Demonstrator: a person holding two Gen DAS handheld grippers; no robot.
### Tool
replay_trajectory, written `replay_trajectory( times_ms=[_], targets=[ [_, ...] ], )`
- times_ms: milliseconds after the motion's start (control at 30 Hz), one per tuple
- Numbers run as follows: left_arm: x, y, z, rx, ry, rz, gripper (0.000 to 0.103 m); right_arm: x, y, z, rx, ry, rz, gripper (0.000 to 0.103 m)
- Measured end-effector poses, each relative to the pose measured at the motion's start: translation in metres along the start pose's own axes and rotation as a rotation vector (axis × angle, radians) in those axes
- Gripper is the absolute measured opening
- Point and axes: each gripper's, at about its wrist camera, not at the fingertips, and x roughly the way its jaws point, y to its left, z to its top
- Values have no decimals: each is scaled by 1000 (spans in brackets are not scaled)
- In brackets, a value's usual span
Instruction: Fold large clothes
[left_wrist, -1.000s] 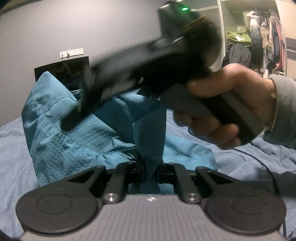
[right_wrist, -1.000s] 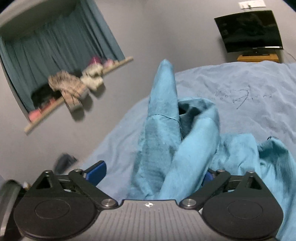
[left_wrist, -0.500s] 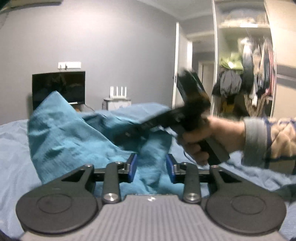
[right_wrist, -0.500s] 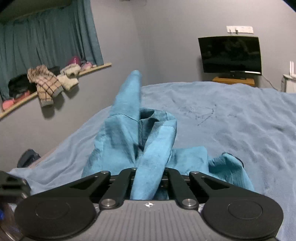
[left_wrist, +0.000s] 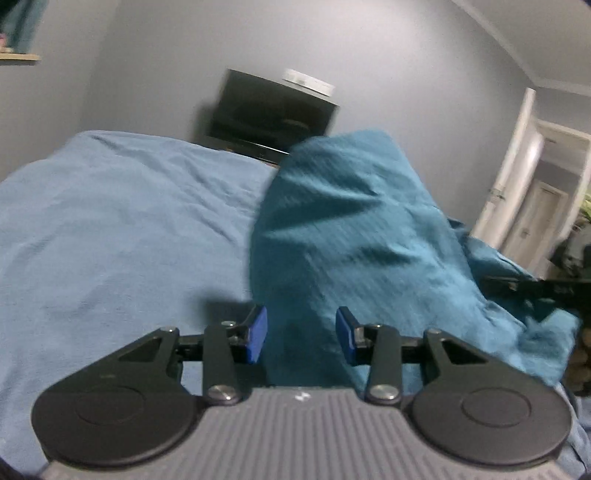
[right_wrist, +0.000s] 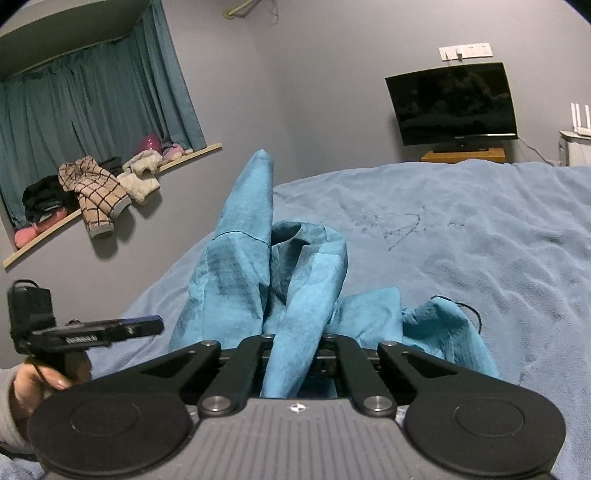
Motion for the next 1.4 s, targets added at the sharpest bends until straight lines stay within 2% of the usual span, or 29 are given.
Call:
replay_trajectory(
  times_ms=[133, 200, 267, 367, 500, 600, 700, 767, 867, 933, 1033, 1133, 1200, 1267, 1333, 1400],
  targets=[
    [25, -24, 1, 85, 38, -90, 37, -6, -14, -9, 30, 1, -20, 2],
    [43, -41, 2, 138, 72, -107, 37, -9, -23, -14, 47, -1, -34, 2],
    [60, -55, 2, 174, 117, -139, 32, -13, -36, -21, 71, -6, -52, 2],
    [83, -75, -1, 233, 173, -168, 32, -22, -57, -32, 126, -17, -74, 2],
    [113, -94, -7, 285, 246, -196, 32, -25, -85, -53, 171, 9, -119, 2],
    [128, -106, -15, 346, 294, -190, 32, -18, -107, -73, 208, 60, -157, 5],
    [143, -116, -30, 435, 333, -149, 32, -10, -124, -90, 241, 108, -206, 16],
    [144, -118, -34, 469, 336, -137, 32, -13, -128, -94, 252, 85, -243, 26],
    [150, -121, -30, 482, 344, -133, 32, -28, -124, -88, 254, 3, -272, 27],
    [149, -123, -29, 477, 343, -139, 32, -33, -113, -83, 239, -25, -224, 28],
    [150, -136, -29, 477, 337, -137, 32, -22, -89, -84, 165, 41, -114, 32],
    [143, -137, -31, 466, 334, -147, 32, 6, -66, -105, 56, 218, -31, 31],
    [143, -144, -41, 468, 338, -168, 32, 16, -62, -119, -14, 279, -41, 29],
    [133, -145, -47, 468, 340, -215, 32, 20, -68, -128, -25, 321, -62, 15],
    [117, -144, -56, 488, 350, -254, 32, 20, -72, -134, -27, 332, -70, 9],
    [102, -145, -68, 535, 348, -272, 31, 19, -75, -139, -23, 327, -66, 8]
  ],
)
